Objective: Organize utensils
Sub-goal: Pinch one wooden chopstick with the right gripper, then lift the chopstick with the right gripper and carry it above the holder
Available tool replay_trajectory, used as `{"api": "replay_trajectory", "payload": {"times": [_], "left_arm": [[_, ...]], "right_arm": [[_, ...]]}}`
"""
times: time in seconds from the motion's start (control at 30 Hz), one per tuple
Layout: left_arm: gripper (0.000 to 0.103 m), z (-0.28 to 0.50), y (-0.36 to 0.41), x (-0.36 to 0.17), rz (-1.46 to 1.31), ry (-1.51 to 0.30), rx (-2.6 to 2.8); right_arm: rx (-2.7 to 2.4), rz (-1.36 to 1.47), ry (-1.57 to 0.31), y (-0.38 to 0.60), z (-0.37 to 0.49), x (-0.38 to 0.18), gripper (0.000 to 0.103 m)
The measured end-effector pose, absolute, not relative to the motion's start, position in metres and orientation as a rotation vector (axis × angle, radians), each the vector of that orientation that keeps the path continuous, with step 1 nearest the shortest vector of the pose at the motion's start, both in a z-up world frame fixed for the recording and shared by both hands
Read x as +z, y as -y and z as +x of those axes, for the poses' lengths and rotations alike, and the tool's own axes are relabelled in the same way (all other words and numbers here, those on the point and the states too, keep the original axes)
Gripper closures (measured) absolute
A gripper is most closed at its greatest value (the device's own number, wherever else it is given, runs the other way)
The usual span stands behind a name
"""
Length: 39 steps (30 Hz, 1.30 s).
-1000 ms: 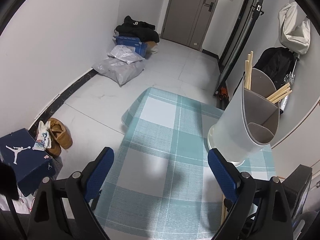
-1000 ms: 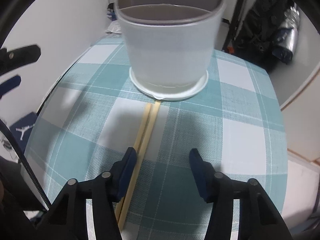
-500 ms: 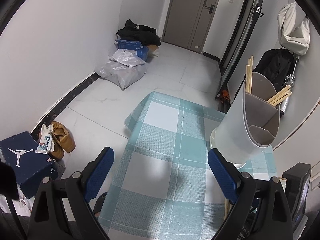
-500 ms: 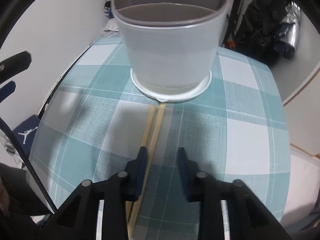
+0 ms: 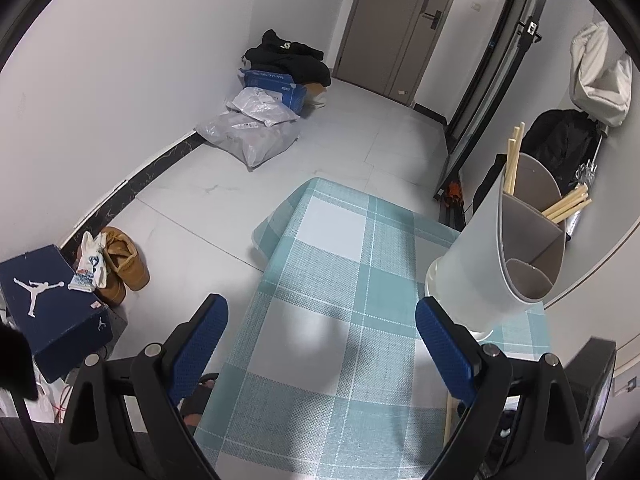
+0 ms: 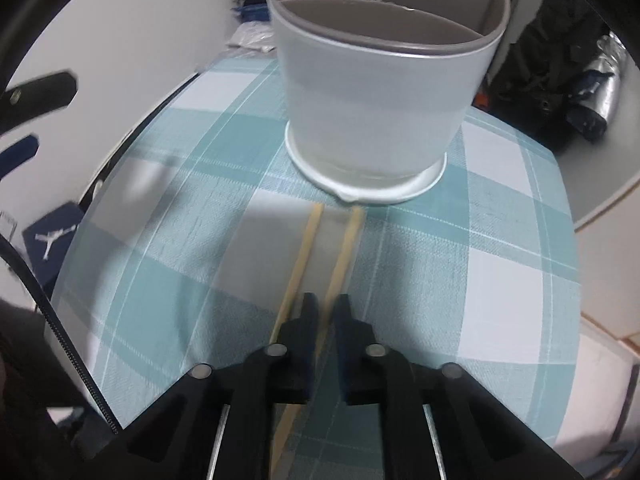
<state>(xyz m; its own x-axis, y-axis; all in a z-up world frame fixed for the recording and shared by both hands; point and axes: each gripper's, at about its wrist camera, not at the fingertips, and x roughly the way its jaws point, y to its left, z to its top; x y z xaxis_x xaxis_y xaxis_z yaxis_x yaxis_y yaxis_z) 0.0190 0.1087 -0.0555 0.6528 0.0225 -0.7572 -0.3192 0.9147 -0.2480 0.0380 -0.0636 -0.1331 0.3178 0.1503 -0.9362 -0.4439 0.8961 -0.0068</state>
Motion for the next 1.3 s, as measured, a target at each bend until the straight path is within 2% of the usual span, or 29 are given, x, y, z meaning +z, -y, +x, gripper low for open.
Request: {"api": "replay_trajectory", "payload": {"times": [0.3,0.37,0.43,0.5,0.83,0.97,1.03,1.17,1.3], "left_arm": [[0.01,0.021,-0.112,-0.056,-0.414,-0.847,0.2],[0.01,0.021,-0.113,-0.057,-0.418,-0.847,0.202],[0.01,0.021,-0.113,-0.057,-0.414,-0.845,0.196],[0.01,0.02,-0.113,-0.057,-0.407,-0.842,0.2],[0.01,0.021,-0.115,-0.061,-0.406,-0.827,0.223],[0.01,0.023,-0.11,-0.063,-0.381,-0.828,0.22],[0.01,0.024,-0.108,-0.064,-0.372,-0.838,0.199],[0.01,0.025,-0.104,-0.067,-0.37,-0.856,0.142],[0.01,0.028,-0.098,-0.069,-0.362,-0.88,0.132]], "right_arm": [[0.442,-0.298,-1.256,0.077,0.015,-0.128,0.094],[0.457,-0.311,-1.25,0.069,0.01,-0.127,0.084],[0.451,-0.365,-1.233,0.059,0.015,-0.13,0.067],[0.452,-0.394,-1.217,0.053,0.019,-0.13,0.063],[0.507,-0.431,-1.227,0.049,0.036,-0.128,0.065],[0.546,-0.421,-1.228,0.046,0.044,-0.126,0.082],[0.558,-0.427,-1.225,0.041,0.044,-0.125,0.094],[0.565,-0.372,-1.226,0.04,0.046,-0.123,0.097],[0.543,-0.177,-1.208,0.067,0.059,-0.108,0.097]]}}
